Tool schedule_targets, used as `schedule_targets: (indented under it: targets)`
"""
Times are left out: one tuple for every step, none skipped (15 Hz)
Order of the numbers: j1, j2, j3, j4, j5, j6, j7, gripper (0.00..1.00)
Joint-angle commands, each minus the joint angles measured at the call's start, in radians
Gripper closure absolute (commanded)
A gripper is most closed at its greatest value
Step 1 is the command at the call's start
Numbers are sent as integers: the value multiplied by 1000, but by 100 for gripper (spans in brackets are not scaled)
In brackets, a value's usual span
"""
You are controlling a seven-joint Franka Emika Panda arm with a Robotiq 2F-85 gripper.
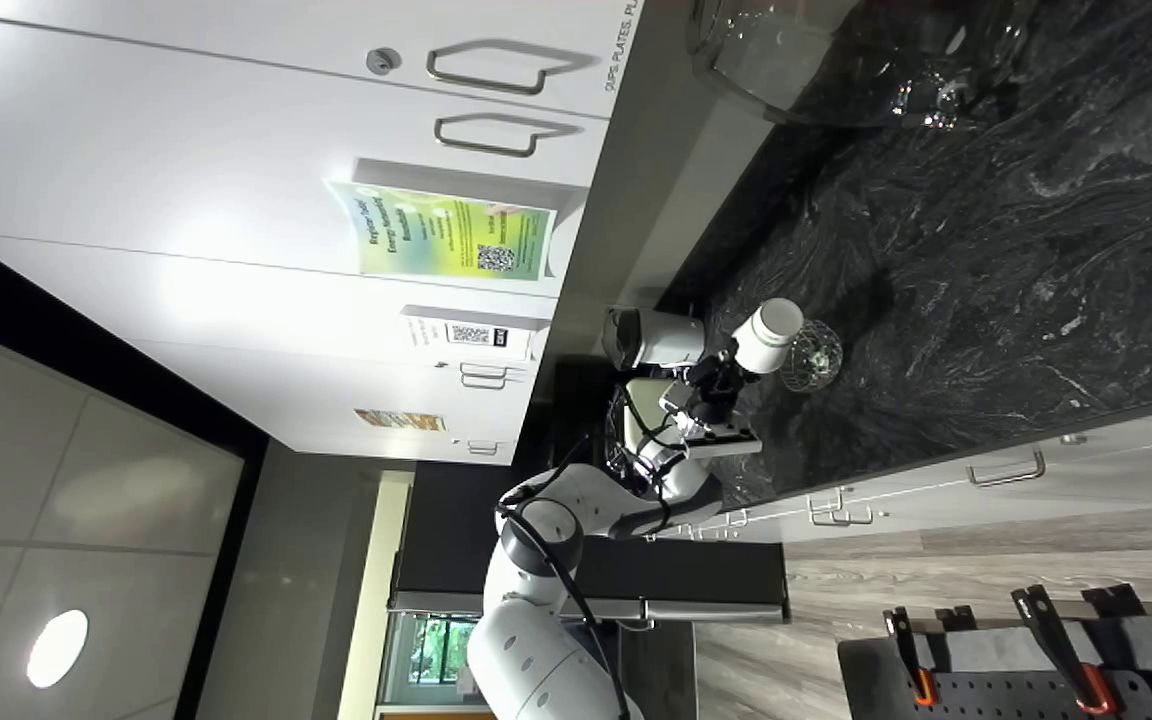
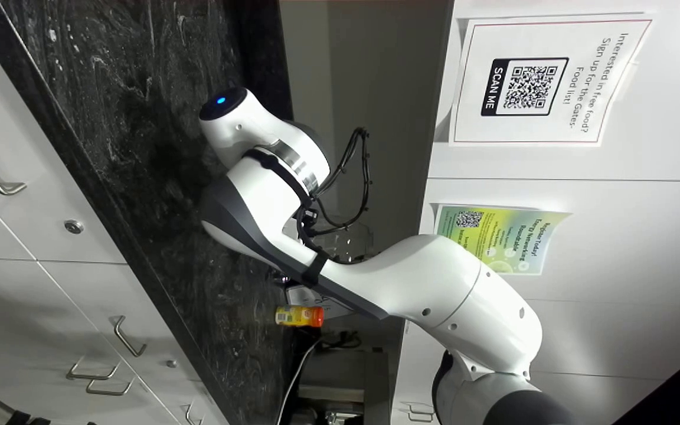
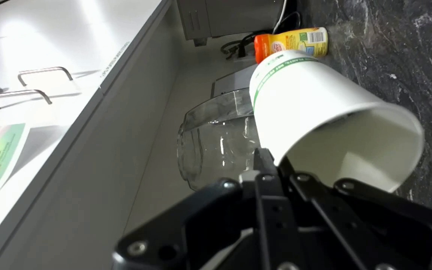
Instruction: Pour the things in the cup into the bowl
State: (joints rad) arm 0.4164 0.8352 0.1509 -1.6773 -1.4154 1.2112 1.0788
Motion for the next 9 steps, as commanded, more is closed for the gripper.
schedule_targets:
  targets:
    - [5, 31, 4, 46, -27, -55, -54, 99]
    - [-1, 28, 10, 44, -29, -44, -60, 99]
    - [-12, 17, 19, 36, -26, -20, -58, 99]
    - [-28, -3, 29, 20, -17, 13, -48, 99]
    - [-38, -15, 35, 11, -11, 34, -39, 99]
    - [-54, -32, 44, -4, -3, 65, -25, 99]
    - [-67, -44, 49, -12, 3, 90, -17, 99]
    - [-81, -59, 55, -24, 11, 120, -6, 99]
    - [-99, -79, 58, -40, 24, 152, 12, 99]
